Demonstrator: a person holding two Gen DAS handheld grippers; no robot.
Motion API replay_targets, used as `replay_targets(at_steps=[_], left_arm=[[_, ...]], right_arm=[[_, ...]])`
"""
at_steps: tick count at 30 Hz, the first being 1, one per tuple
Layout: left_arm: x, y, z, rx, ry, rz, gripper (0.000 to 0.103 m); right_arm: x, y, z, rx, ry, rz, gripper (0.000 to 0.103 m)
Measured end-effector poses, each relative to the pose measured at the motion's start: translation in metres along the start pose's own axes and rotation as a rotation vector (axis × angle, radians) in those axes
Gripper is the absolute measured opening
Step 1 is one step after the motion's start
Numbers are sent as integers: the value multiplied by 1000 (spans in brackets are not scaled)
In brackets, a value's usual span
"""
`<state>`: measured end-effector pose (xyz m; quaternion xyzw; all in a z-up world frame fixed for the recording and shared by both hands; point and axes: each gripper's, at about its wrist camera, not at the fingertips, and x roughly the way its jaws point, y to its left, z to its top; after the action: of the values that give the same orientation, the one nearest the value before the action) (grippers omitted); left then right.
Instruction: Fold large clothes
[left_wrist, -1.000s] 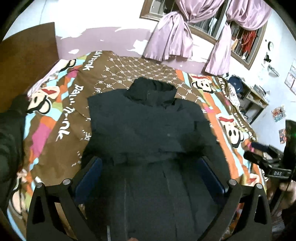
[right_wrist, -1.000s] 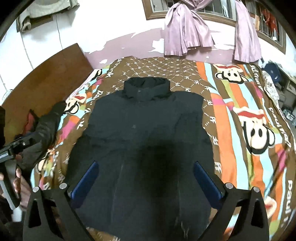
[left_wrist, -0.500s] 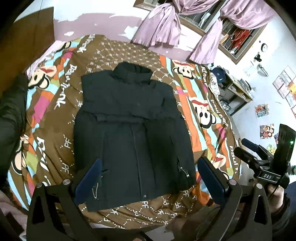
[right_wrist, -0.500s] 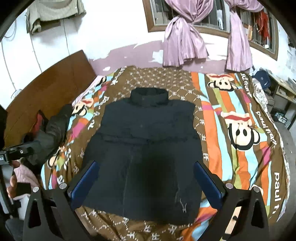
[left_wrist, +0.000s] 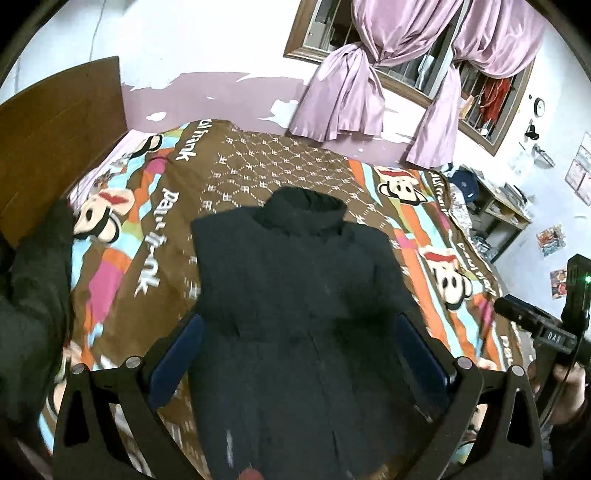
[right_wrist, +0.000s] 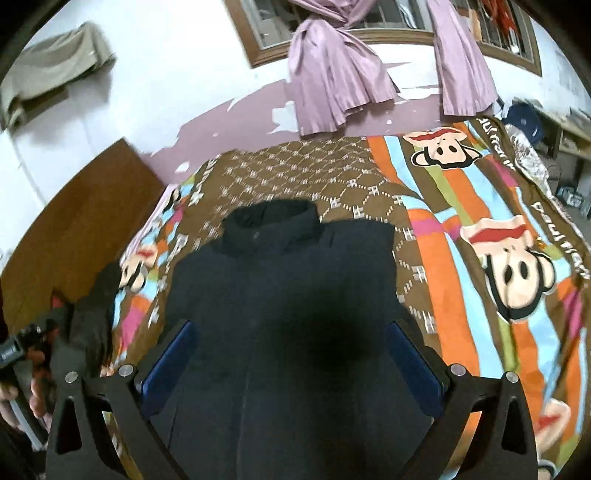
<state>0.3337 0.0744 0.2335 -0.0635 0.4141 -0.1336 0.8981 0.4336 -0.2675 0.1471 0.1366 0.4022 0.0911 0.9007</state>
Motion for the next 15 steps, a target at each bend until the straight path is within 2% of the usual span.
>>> replay_targets(at_steps=[5, 9, 12, 15], left_arm=[[75, 29, 39, 31, -33, 34, 101], [140, 47, 67, 16, -38, -5, 101], [188, 56, 89, -16, -47, -62, 101], [234, 62, 110, -3, -51, -48, 100]], right_arm=[[90, -33, 39, 47, -60, 37, 103], [167, -56, 63, 147, -73, 95, 102], [215, -58, 82, 127, -88, 76, 94], [251, -63, 93, 127, -103, 72, 87]])
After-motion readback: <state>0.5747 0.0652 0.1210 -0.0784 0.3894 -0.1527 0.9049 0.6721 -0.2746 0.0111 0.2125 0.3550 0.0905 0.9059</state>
